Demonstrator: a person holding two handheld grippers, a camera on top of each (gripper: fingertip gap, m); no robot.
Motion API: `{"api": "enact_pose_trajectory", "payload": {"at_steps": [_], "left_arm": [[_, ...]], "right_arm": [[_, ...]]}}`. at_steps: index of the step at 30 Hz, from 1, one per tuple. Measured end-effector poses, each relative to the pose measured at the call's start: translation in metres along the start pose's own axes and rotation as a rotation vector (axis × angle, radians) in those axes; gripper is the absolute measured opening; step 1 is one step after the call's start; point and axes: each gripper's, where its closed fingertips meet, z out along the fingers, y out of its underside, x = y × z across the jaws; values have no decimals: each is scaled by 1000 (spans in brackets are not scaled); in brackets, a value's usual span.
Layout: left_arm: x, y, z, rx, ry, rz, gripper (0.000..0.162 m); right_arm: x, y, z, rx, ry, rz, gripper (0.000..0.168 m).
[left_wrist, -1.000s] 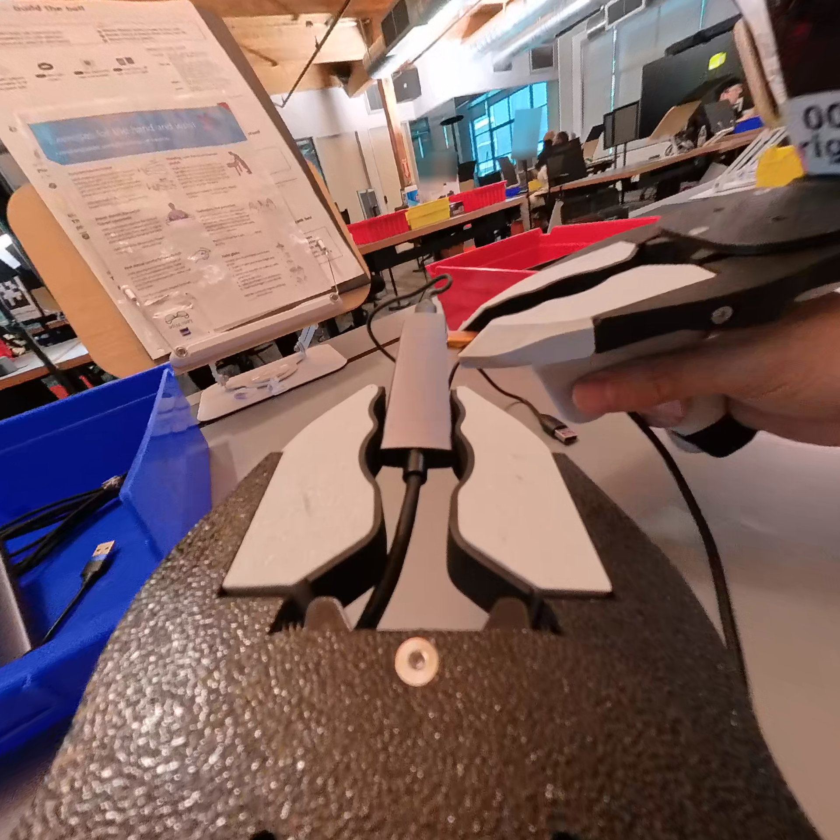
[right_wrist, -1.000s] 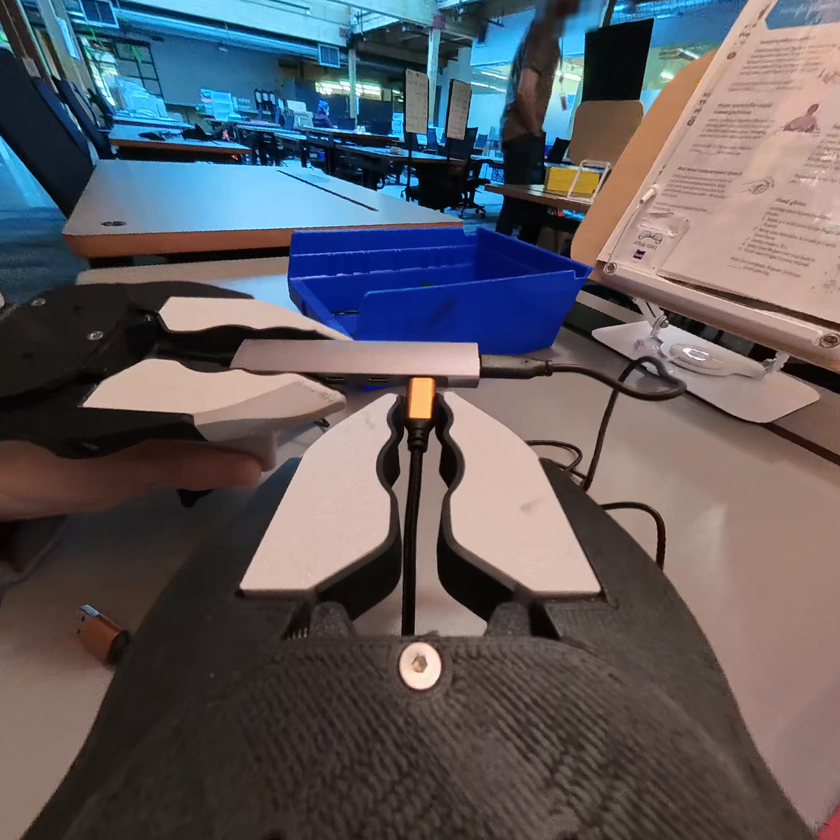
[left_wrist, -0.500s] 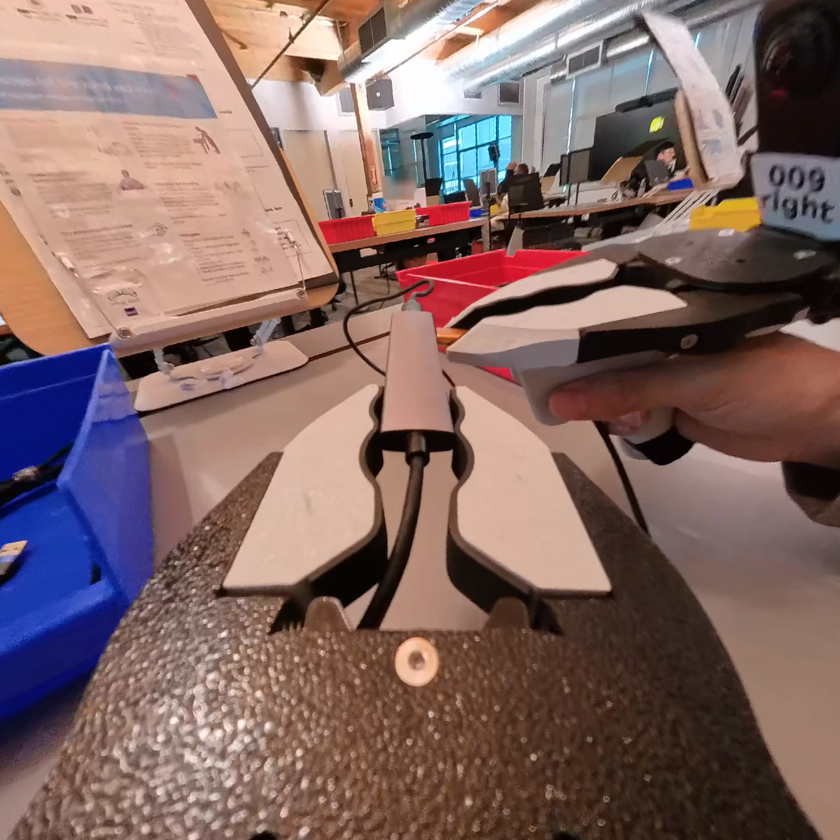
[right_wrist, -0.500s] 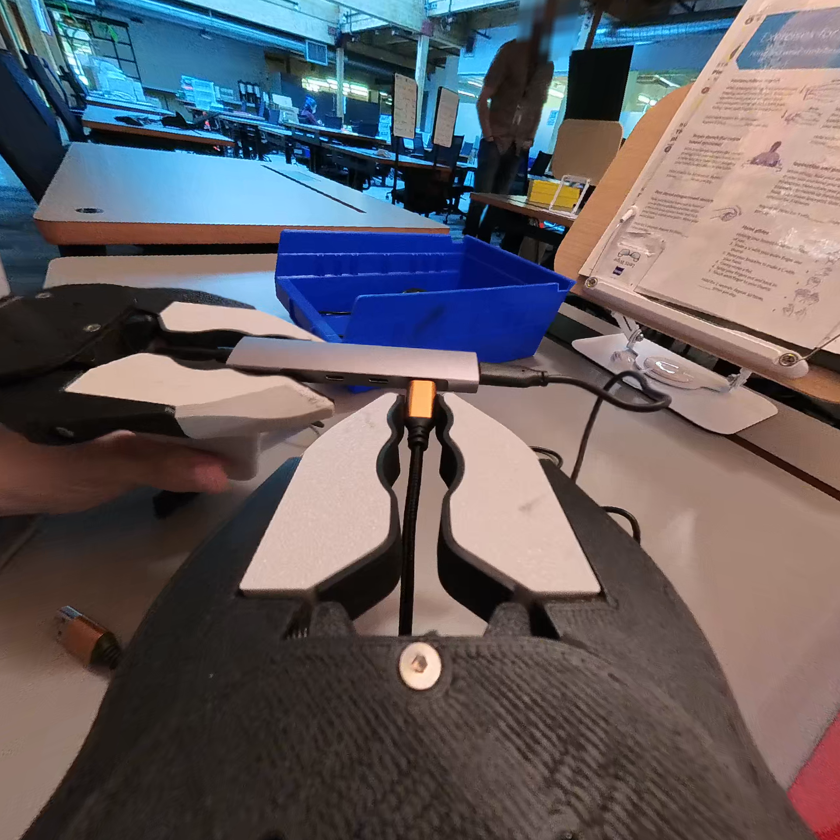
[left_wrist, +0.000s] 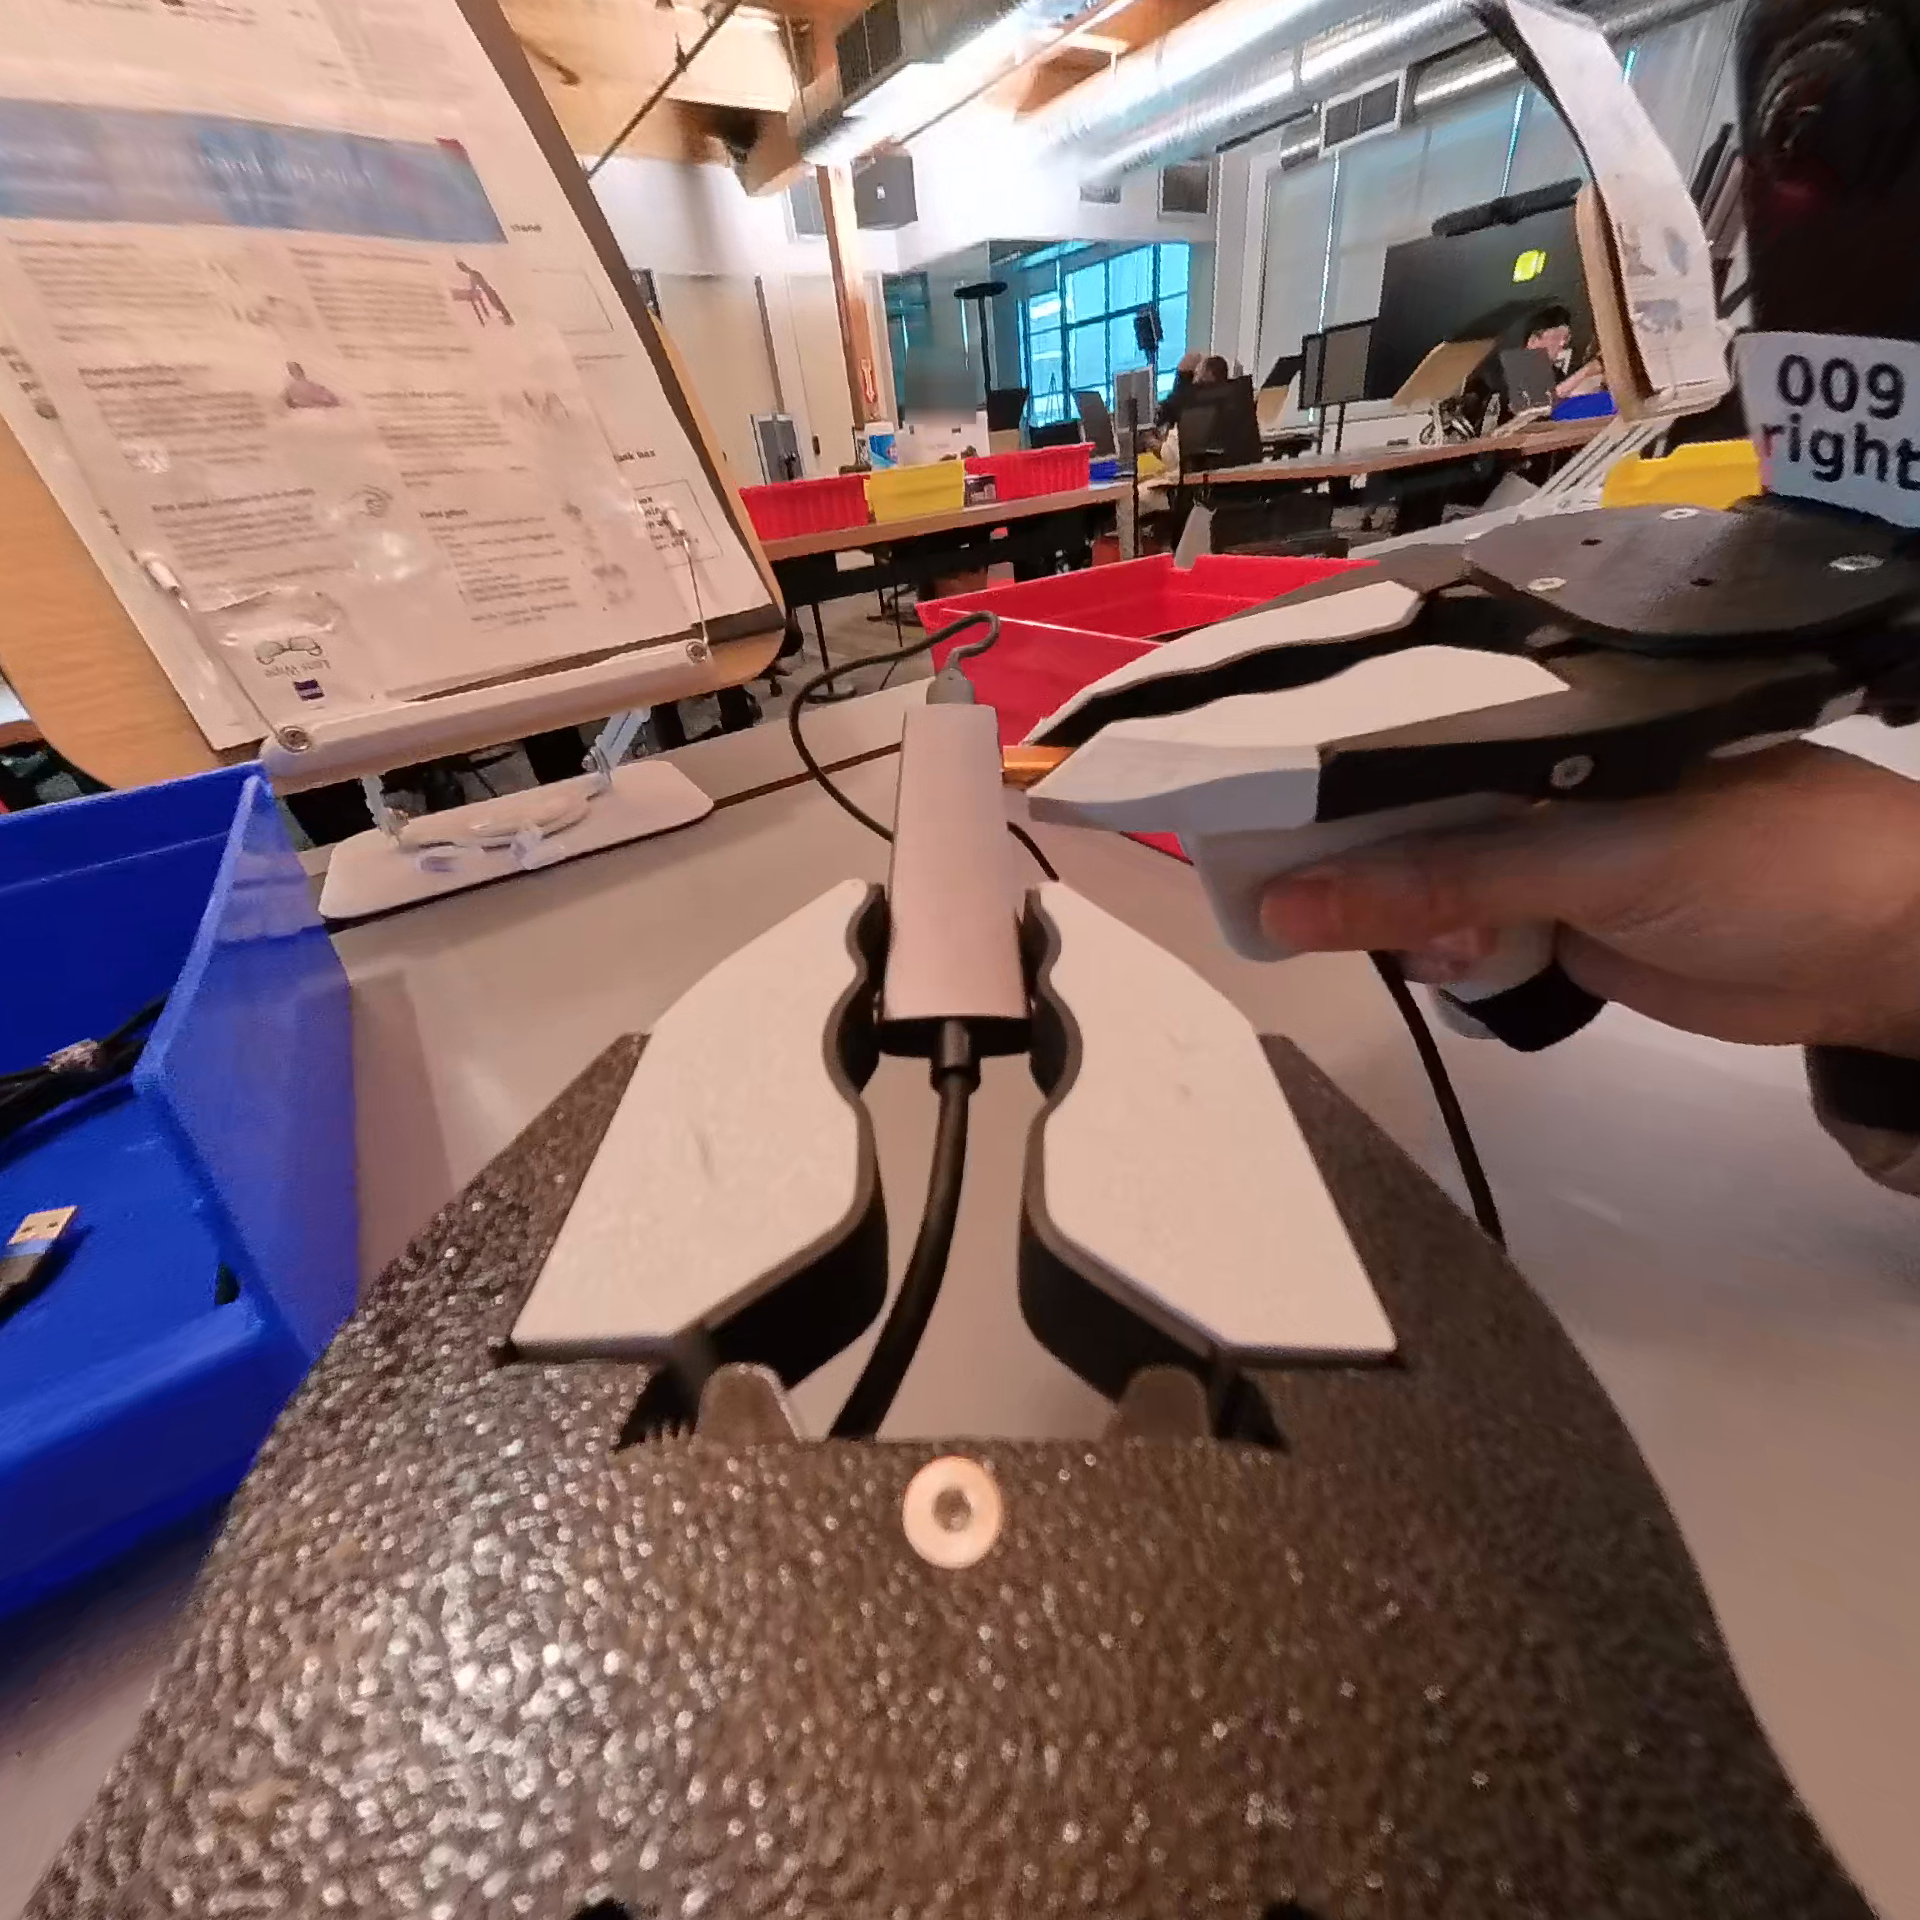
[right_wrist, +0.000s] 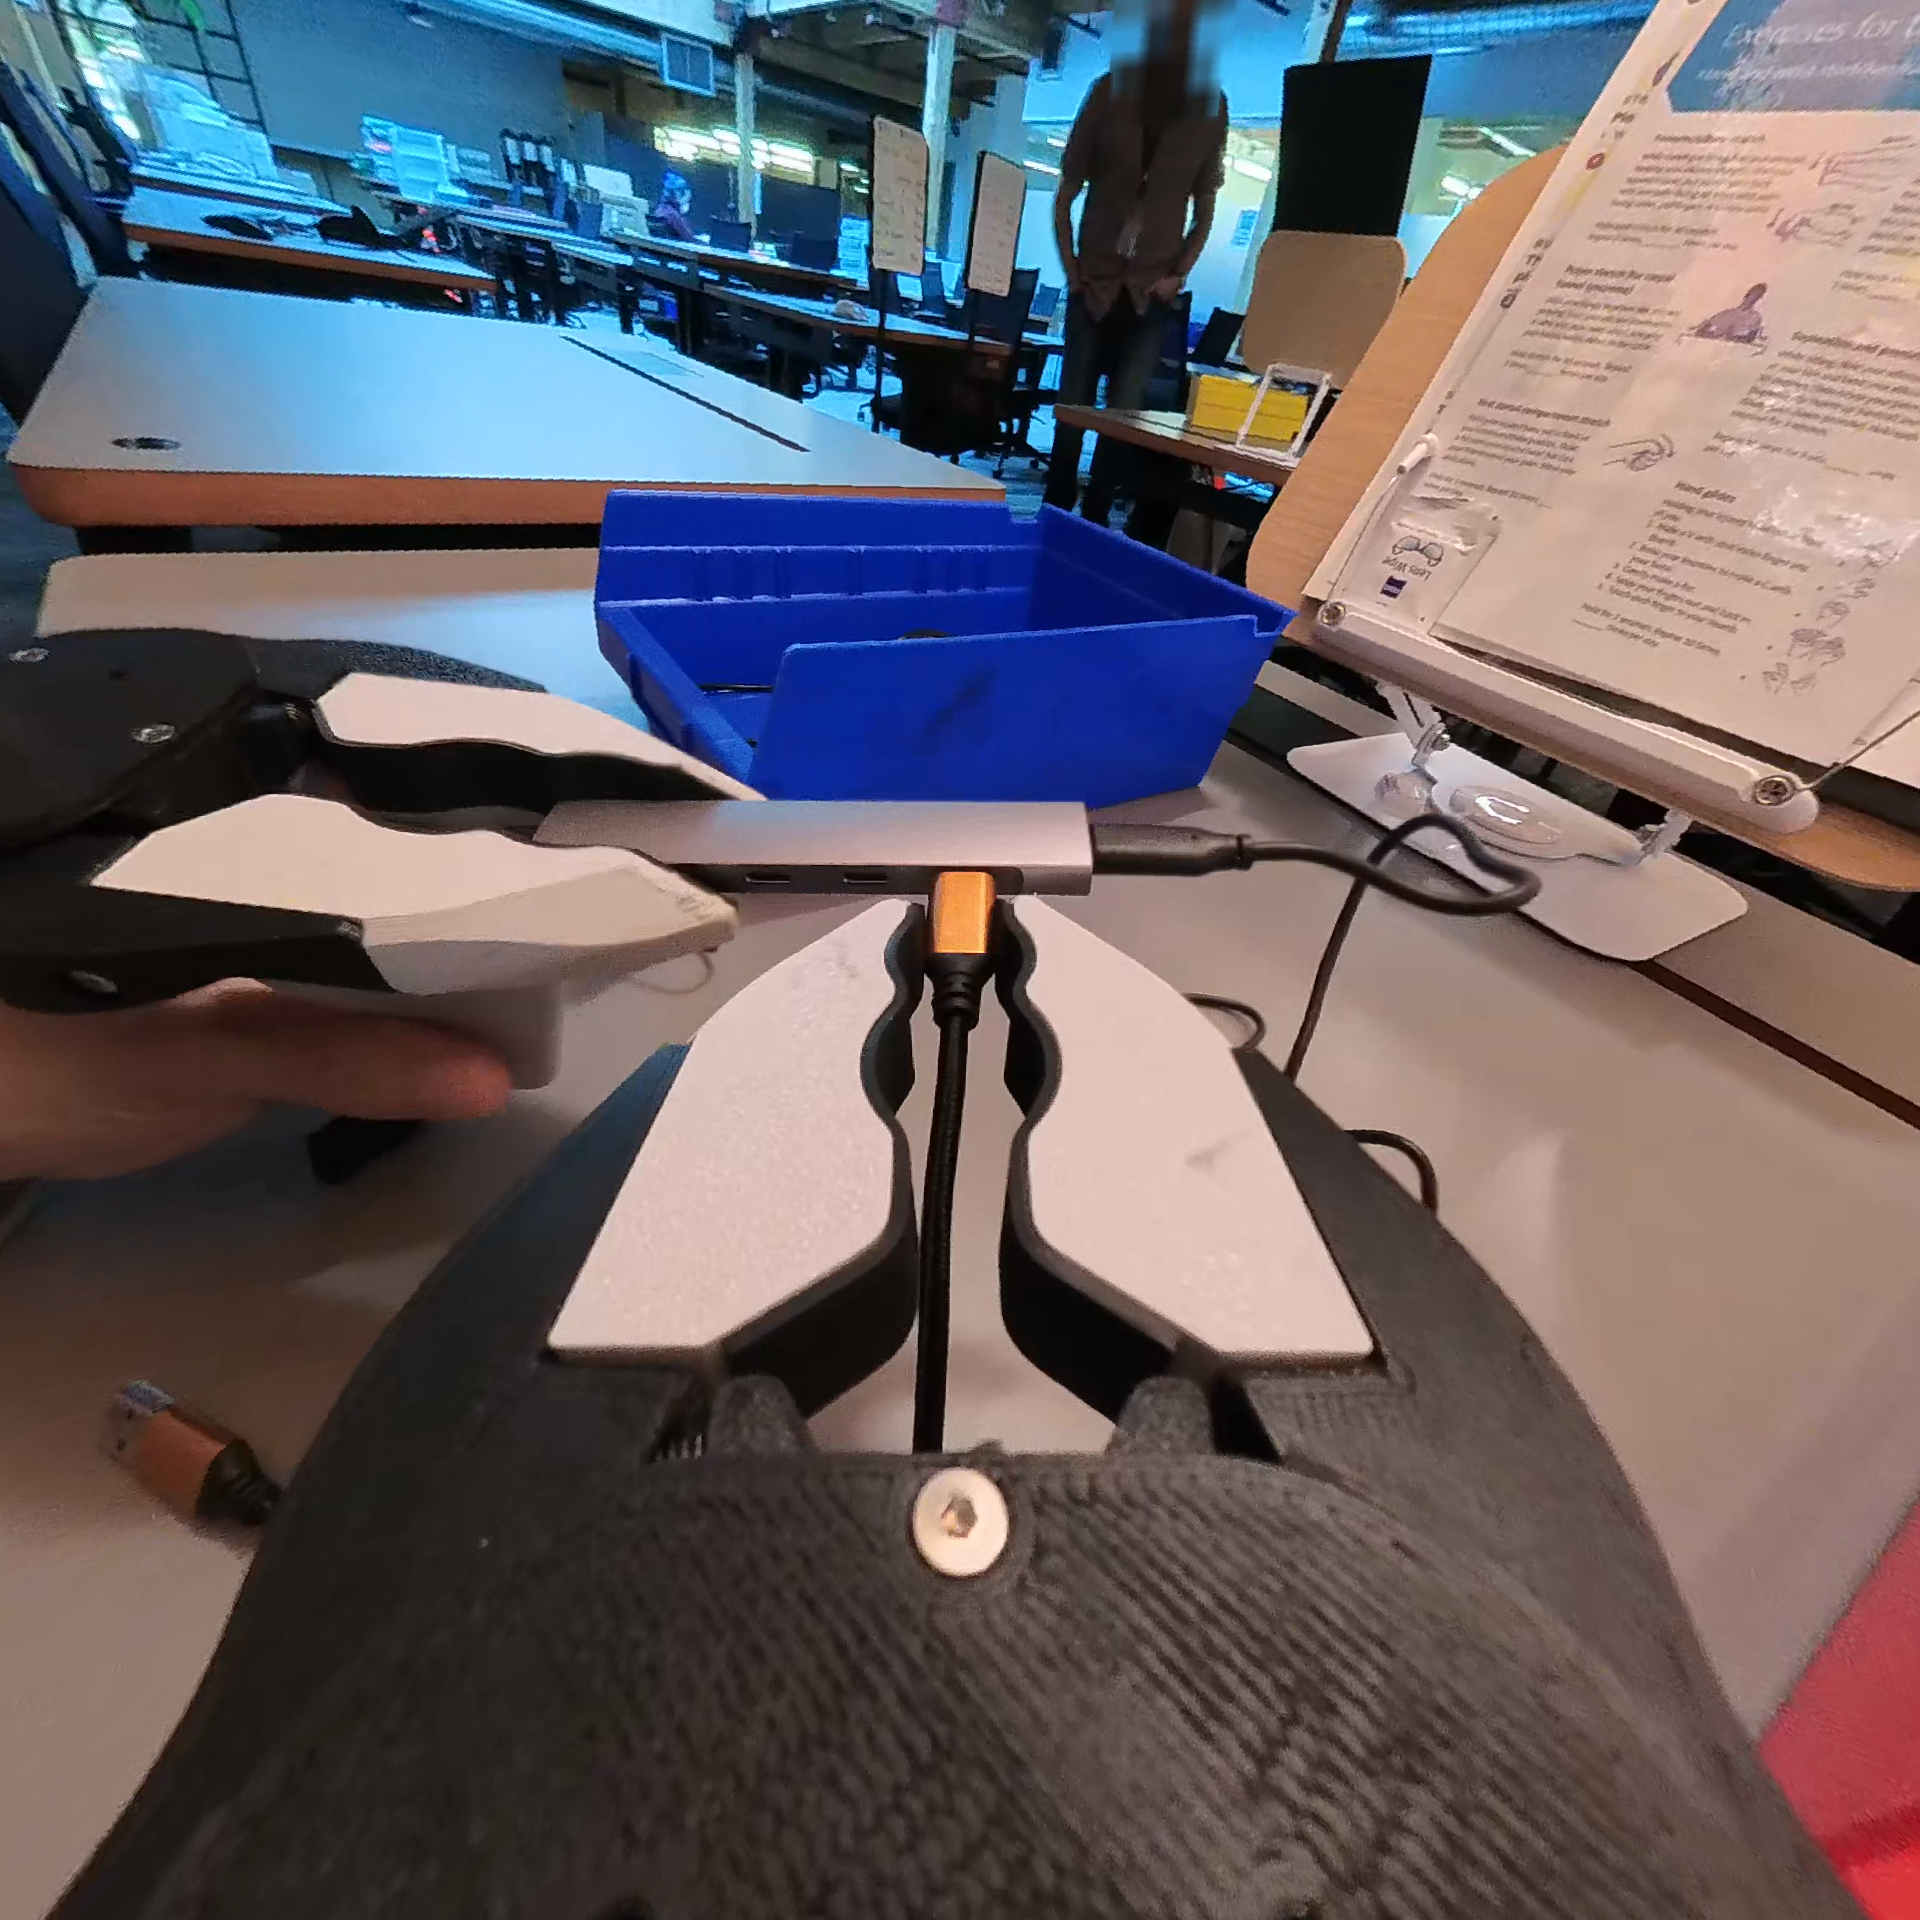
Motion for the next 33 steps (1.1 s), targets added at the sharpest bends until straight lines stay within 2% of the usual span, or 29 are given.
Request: {"api": "enact_pose_trajectory", "payload": {"at_steps": [4, 10, 15, 23, 30, 33], "left_arm": [[-1, 2, -1, -4, -4, 2, 25], [-9, 2, -3, -13, -49, 4, 25], [-7, 2, -1, -6, -55, -13, 25], [-3, 3, 0, -16, -29, -95, 25], [0, 6, 2, -44, -40, -152, 25], [-4, 5, 1, -53, -42, -135, 26]], "right_arm": [[-1, 1, 1, 8, -14, 12, 13], [1, 2, 1, 35, -11, 129, 17], [0, 4, 5, 49, 9, 129, 12], [2, -2, 4, 133, 73, 59, 14], [4, 2, 3, 124, 65, 94, 13], [1, 7, 4, 58, 74, 57, 13]]}}
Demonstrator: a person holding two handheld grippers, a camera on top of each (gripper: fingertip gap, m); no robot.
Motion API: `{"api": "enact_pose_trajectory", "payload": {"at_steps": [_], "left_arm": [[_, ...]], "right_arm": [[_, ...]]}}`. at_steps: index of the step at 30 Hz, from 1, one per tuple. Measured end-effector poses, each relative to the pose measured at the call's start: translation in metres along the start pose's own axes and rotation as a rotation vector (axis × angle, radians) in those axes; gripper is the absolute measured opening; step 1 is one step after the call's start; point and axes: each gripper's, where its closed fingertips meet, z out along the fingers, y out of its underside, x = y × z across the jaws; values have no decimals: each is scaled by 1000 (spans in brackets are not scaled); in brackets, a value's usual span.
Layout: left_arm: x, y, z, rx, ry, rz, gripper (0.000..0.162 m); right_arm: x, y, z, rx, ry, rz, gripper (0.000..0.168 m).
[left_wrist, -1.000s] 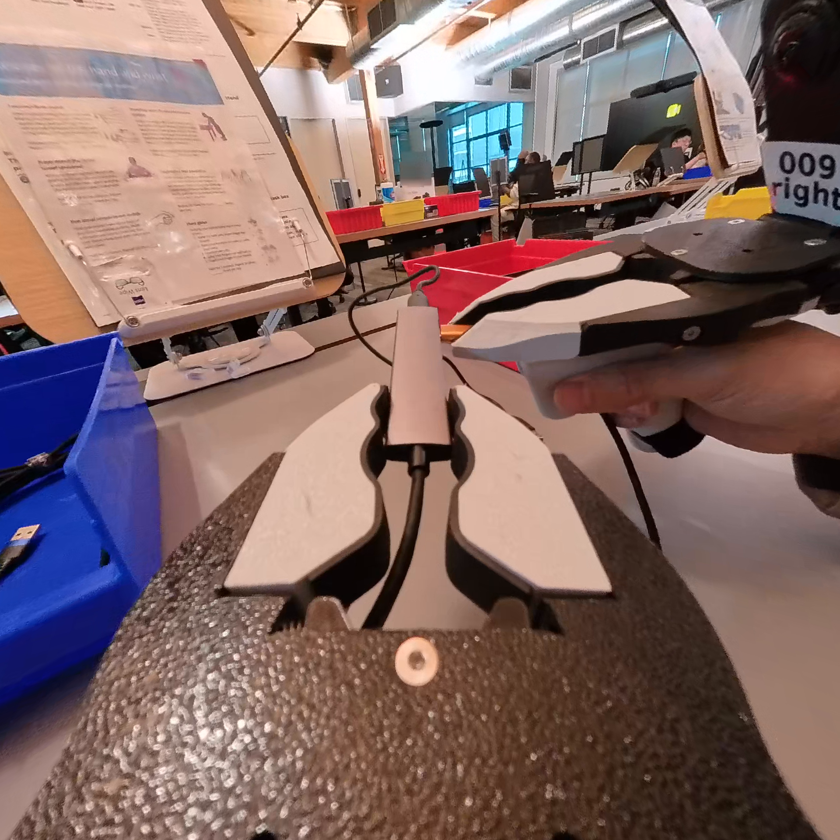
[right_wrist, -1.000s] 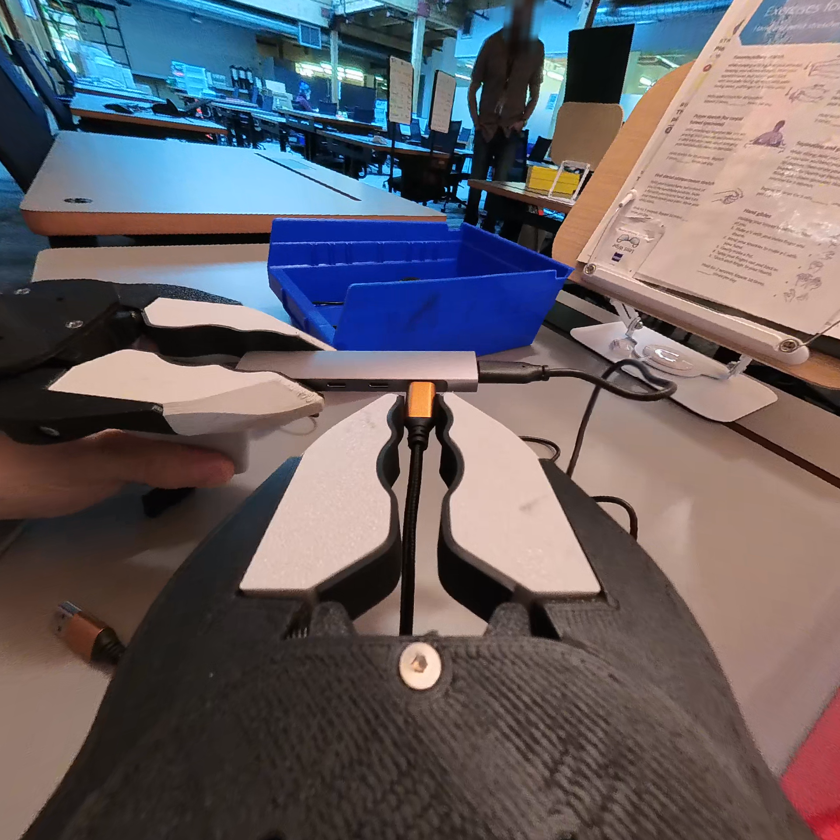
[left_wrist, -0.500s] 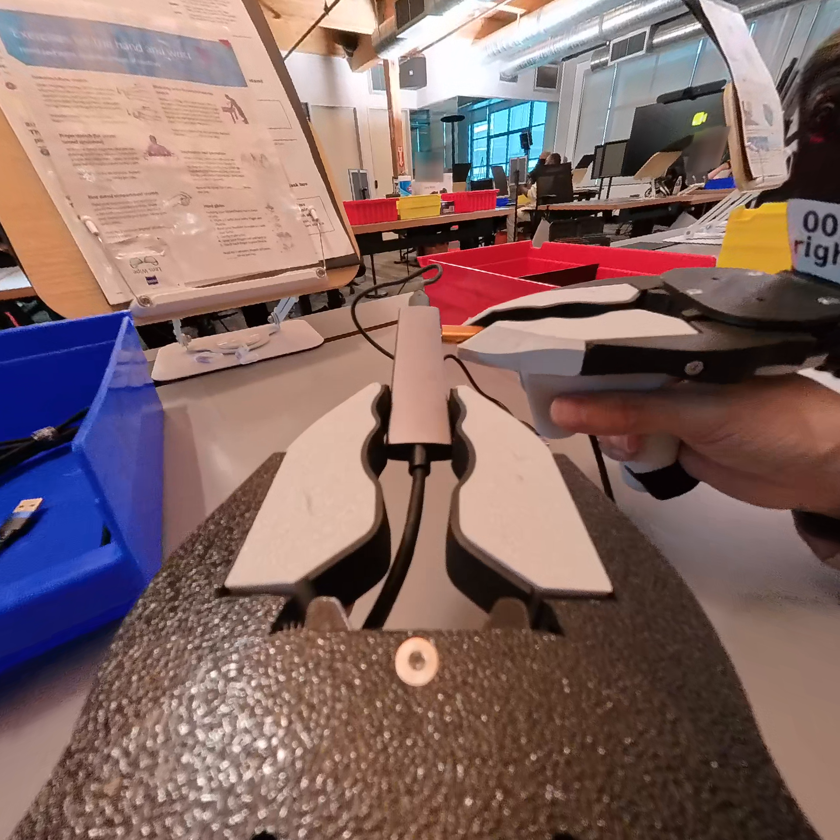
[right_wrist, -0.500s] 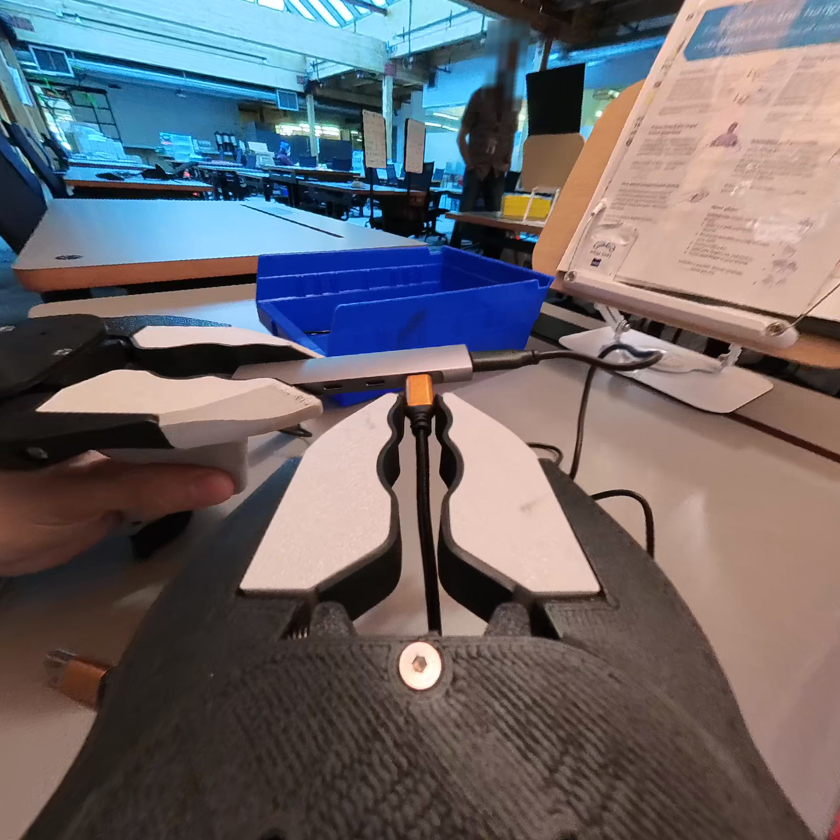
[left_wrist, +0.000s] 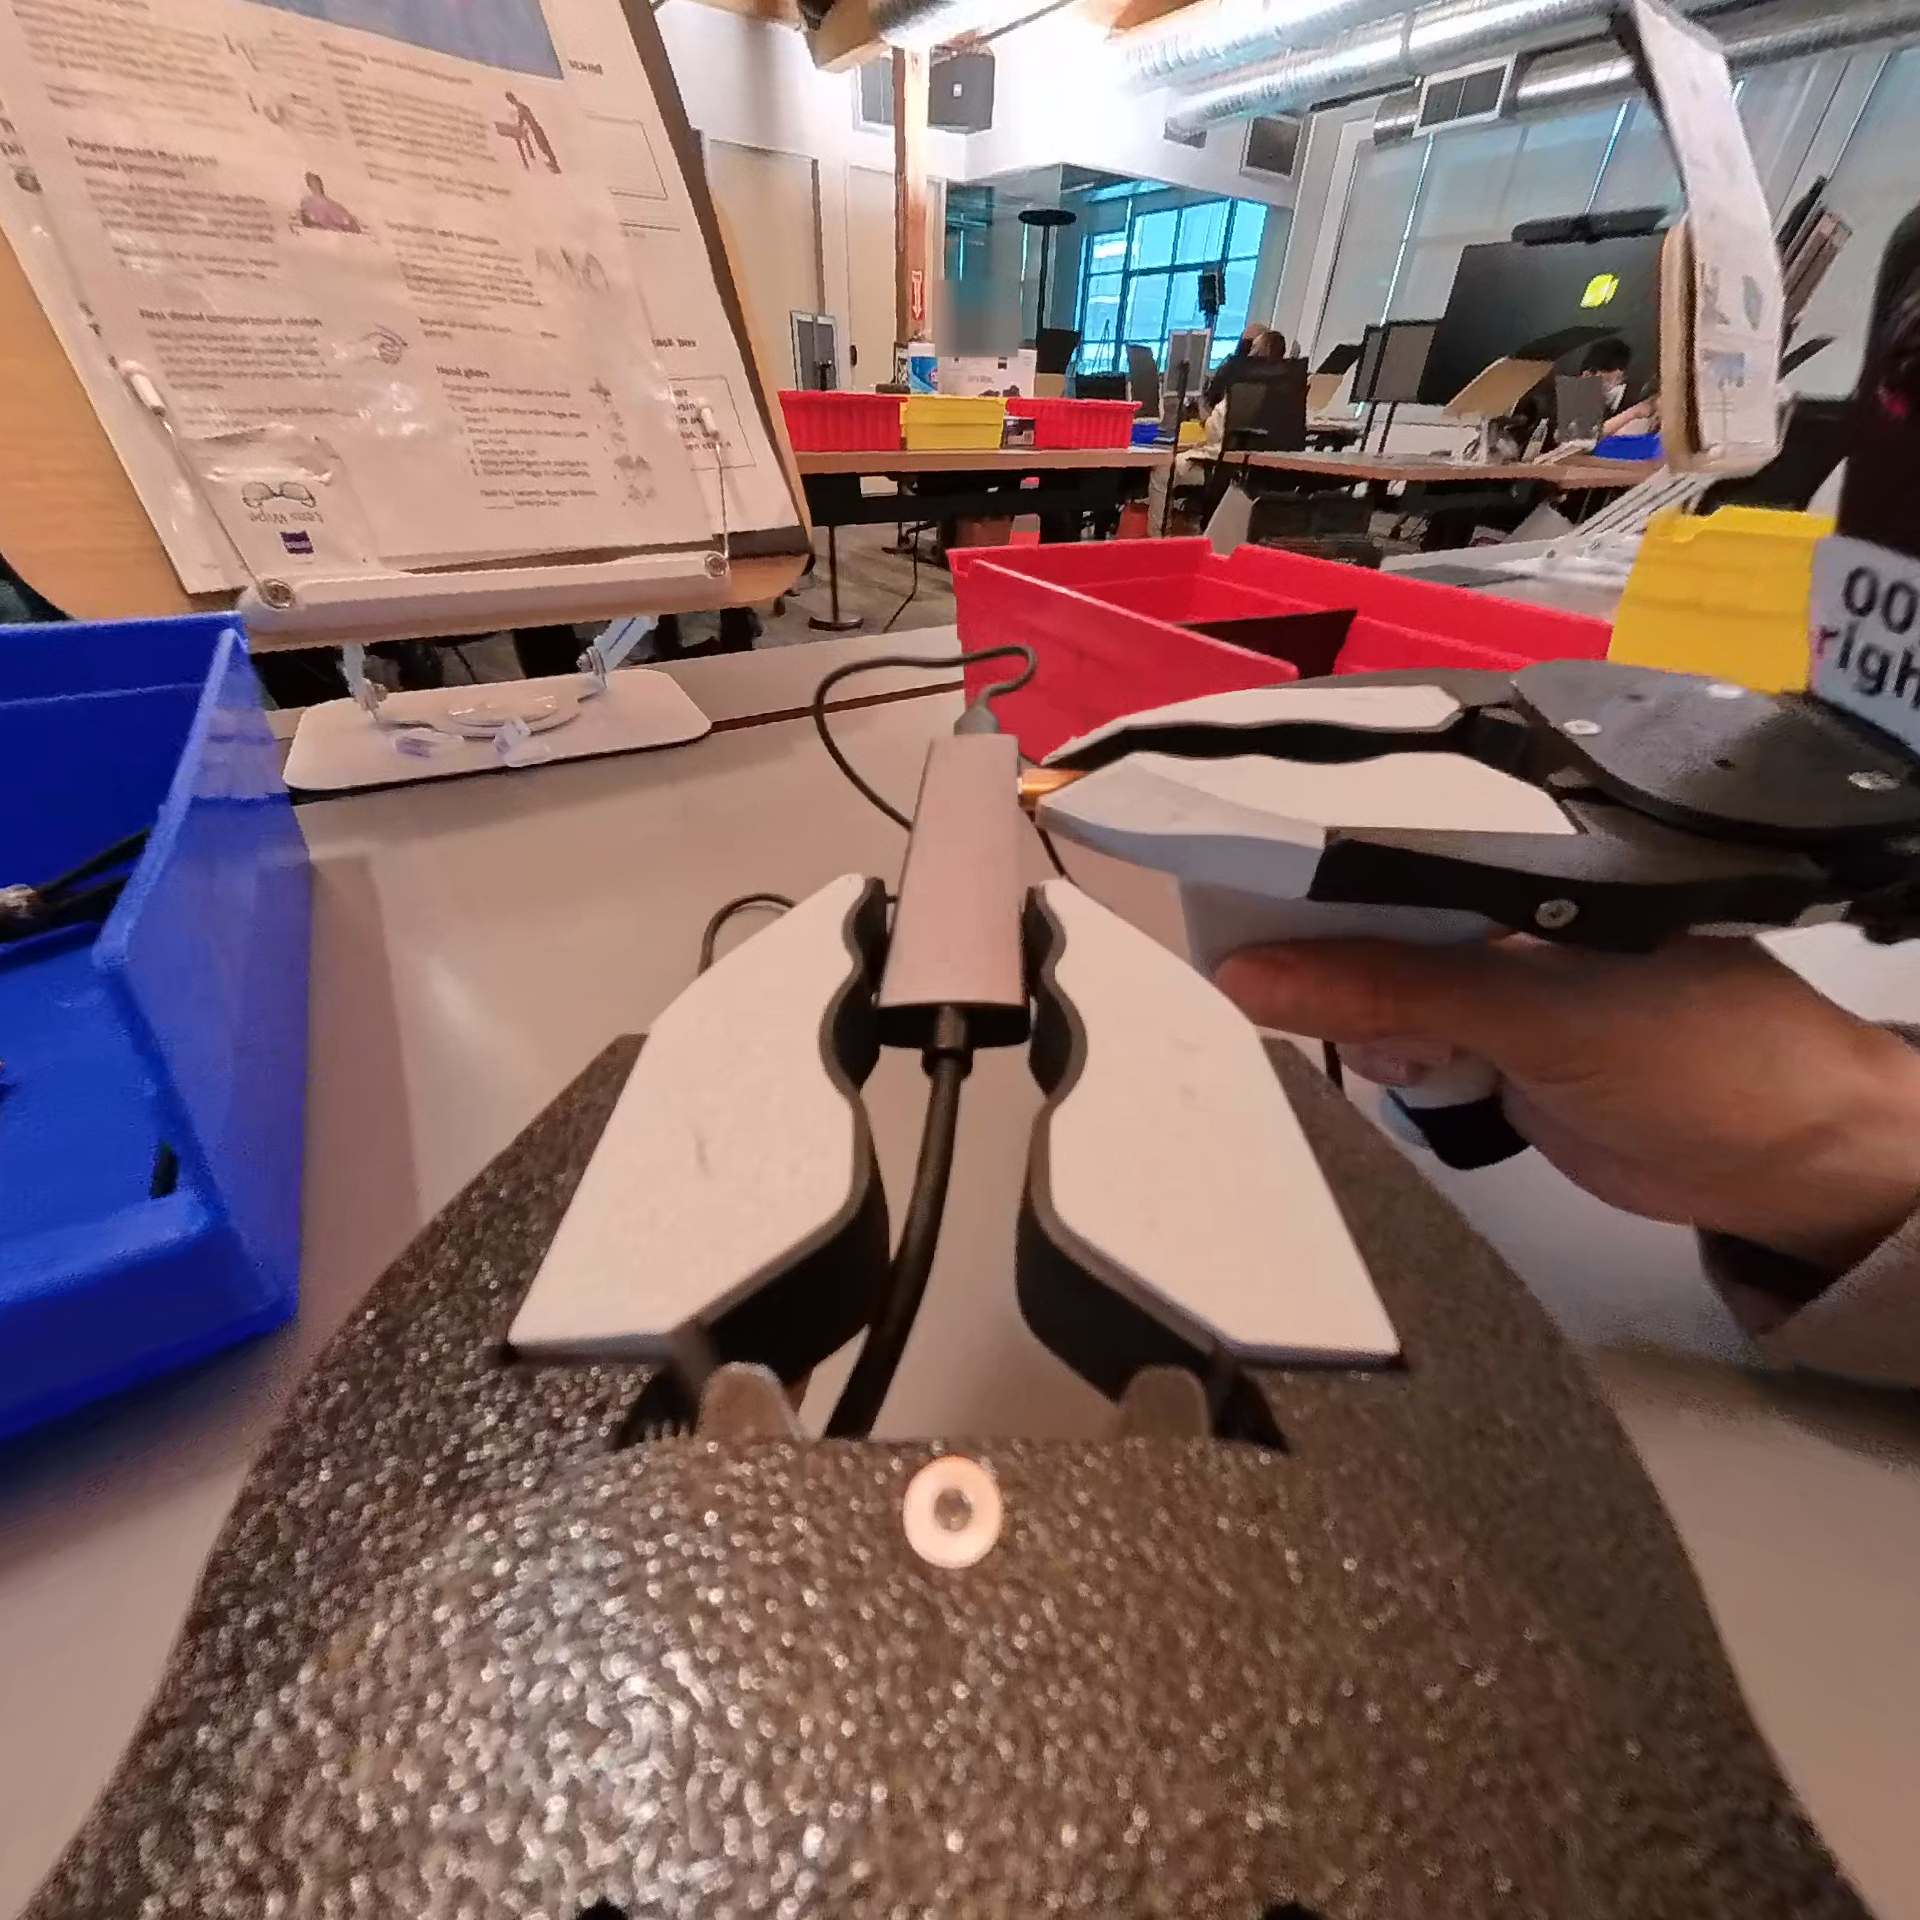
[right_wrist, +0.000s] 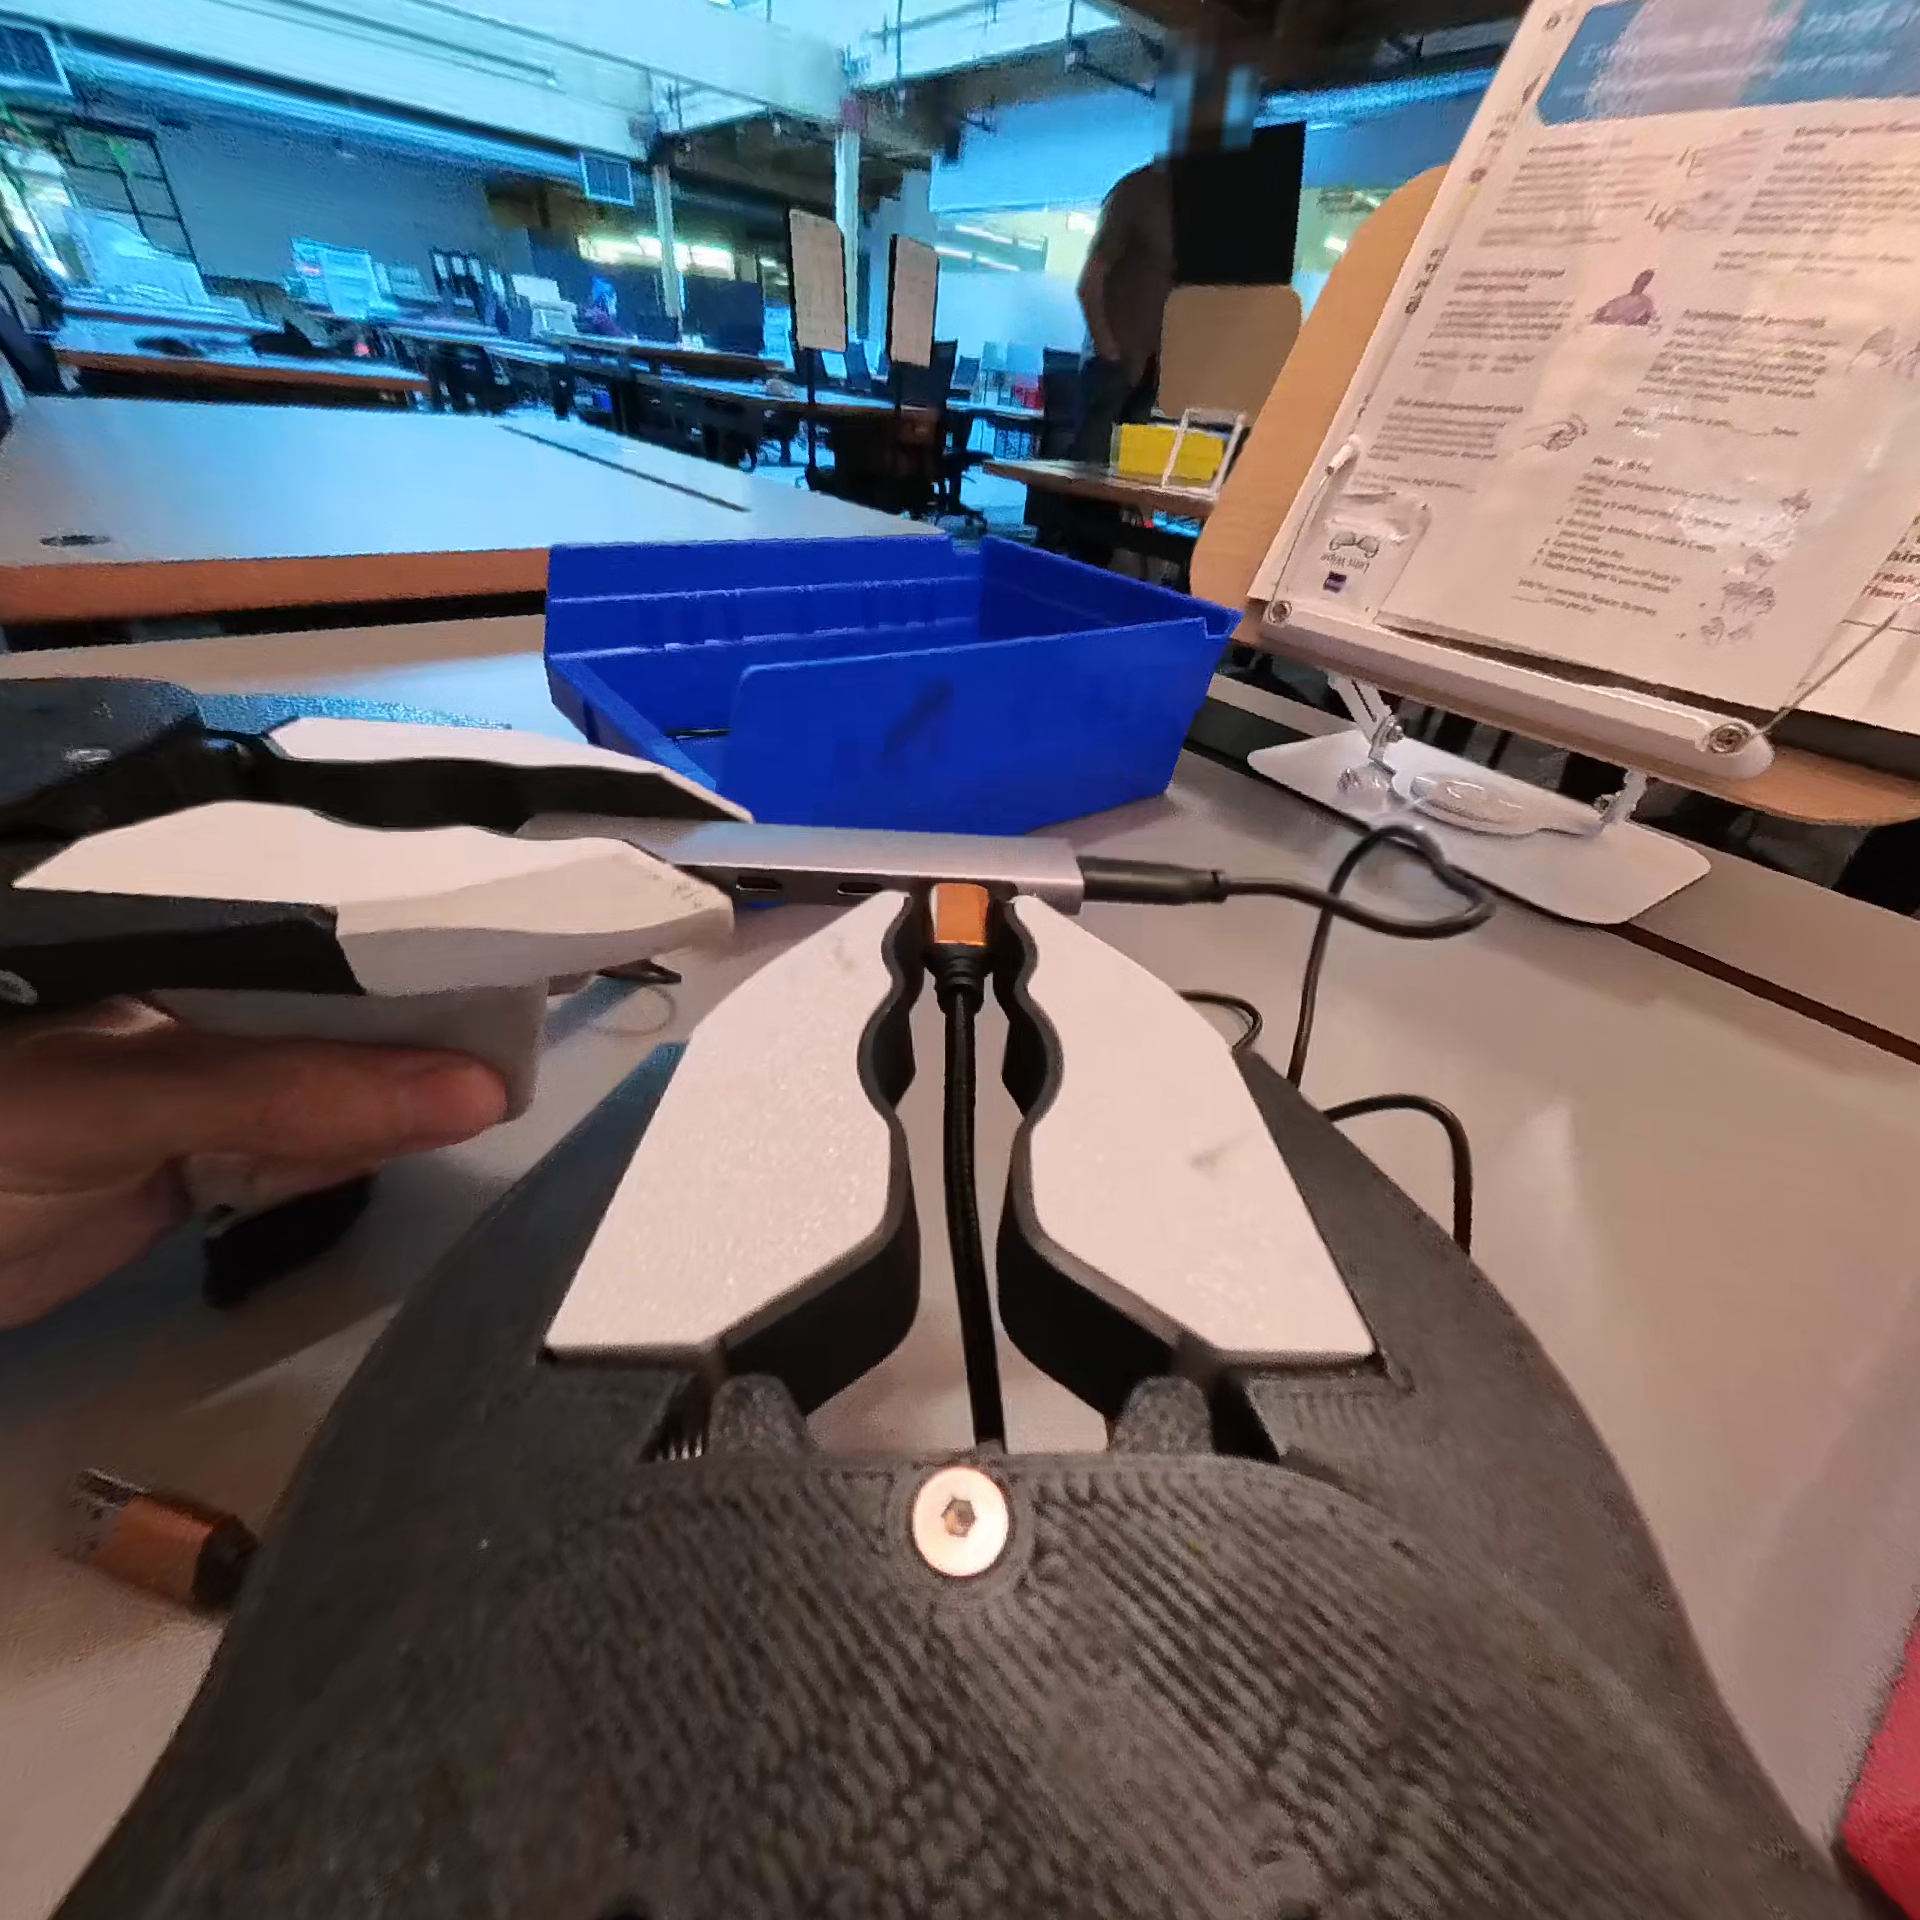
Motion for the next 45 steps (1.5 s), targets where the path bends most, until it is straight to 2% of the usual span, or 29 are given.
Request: {"api": "enact_pose_trajectory", "payload": {"at_steps": [4, 6, 7, 10, 13, 18, 20, 21, 25, 27, 28, 29, 30, 33, 36, 38, 43, 45], "left_arm": [[-2, -12, -4, 12, -5, 14, 26], [-3, -14, -7, 20, -4, 29, 26], [-3, -14, -7, 20, -3, 39, 26], [-1, -16, -3, 9, -5, 59, 26], [-3, -18, -8, 13, 9, 24, 26], [2, -24, -6, 27, 30, 7, 26], [0, -24, -9, 29, 41, -9, 27], [0, -23, -10, 32, 50, -17, 27], [2, -31, -9, 34, 28, 44, 26], [-44, -31, -20, 39, -175, -2, 25], [-75, -31, -31, 47, -222, -87, 25], [-97, -36, -41, 63, -211, -186, 25], [-102, -48, -49, 109, -183, -190, 25], [-68, -74, -48, 153, -104, -59, 25], [-38, -75, -39, 137, -38, 54, 25], [-25, -69, -33, 116, -2, 58, 25], [-3, -46, -21, 28, 31, 165, 24], [2, -38, -18, 2, 52, 151, 25]], "right_arm": [[-3, -7, 0, -9, -16, 93, 13], [-7, -10, -1, -12, 13, -42, 13], [-7, -11, -1, -24, -5, -41, 13], [0, -17, -3, -2, -52, 186, 13], [-7, -16, -4, -12, -26, 72, 13], [-3, -29, -10, 39, -49, 219, 13], [-7, -27, -10, 6, -16, 47, 13], [-8, -29, -11, -4, -27, 30, 13], [-7, -33, -13, -5, -52, 137, 14], [-11, -42, -23, 21, -12, -14, 13], [-4, -51, -30, 43, -7, 2, 13], [11, -62, -37, 94, 13, 86, 13], [21, -67, -39, 99, 0, 137, 13], [27, -72, -40, 88, -31, 54, 13], [28, -90, -53, 128, -91, 15, 13], [36, -108, -68, 184, -117, -2, 13], [109, -160, -113, 282, 118, -153, 13], [134, -181, -122, 311, 149, -190, 13]]}}
